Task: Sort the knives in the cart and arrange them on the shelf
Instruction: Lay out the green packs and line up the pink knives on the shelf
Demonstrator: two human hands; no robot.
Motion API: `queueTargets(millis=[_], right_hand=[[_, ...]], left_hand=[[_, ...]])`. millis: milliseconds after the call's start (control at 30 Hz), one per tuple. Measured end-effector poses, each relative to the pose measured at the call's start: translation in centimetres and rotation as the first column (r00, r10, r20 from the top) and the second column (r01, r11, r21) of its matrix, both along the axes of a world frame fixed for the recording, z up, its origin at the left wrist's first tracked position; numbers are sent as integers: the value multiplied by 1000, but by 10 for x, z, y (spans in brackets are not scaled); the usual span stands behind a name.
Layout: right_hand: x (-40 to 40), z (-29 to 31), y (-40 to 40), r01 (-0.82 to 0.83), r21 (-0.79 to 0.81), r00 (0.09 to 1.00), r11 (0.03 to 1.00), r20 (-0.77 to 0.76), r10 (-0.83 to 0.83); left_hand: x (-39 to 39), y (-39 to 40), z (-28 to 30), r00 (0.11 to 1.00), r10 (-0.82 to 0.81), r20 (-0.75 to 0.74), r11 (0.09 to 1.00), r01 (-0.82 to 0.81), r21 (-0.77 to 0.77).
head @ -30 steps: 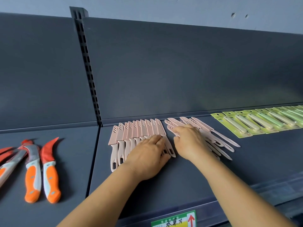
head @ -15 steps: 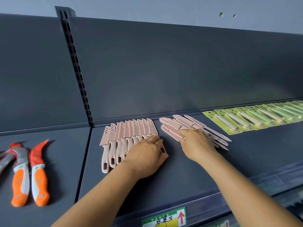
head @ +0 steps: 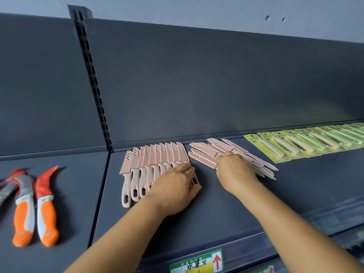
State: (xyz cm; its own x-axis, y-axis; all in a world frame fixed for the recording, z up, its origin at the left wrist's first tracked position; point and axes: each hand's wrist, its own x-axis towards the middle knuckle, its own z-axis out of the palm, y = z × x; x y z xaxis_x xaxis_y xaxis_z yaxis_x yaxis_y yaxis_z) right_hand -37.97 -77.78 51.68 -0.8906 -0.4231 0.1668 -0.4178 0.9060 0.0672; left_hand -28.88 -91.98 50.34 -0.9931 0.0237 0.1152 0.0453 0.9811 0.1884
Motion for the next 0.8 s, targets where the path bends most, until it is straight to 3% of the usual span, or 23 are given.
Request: queueTargets(millis=[133,233,333,400,467,633,800], right_hand=[[-6,1,-3,-50,70,996,996,-71,55],[-8,7,-7,-48,36,997,998,-56,50],[-7,13,-18,18,-228,996,974,84,2],[-6,17,-28,73,-480,973,874,226,43],[-4,16,-39,125,-576,950,808,305,71],[-8,9,-57,157,-541,943,826,331,37],[-6,5,-59,49,-455,962,889,262,81]], left_hand=[[1,1,2,1000,0,-9,1000,0,-4],[2,1,2,1000,0,-12,1000,0,-3],[3,1,3,1000,2,-10,1000,-2,1],[3,1,3,1000,0,-15,1000,0,7],[3,1,3,1000,1,-23,1000,-1,4],[4,0,1,1000,9,-28,1000,-9,11],[3,0,0,999,-8,-44,1000,8,13]])
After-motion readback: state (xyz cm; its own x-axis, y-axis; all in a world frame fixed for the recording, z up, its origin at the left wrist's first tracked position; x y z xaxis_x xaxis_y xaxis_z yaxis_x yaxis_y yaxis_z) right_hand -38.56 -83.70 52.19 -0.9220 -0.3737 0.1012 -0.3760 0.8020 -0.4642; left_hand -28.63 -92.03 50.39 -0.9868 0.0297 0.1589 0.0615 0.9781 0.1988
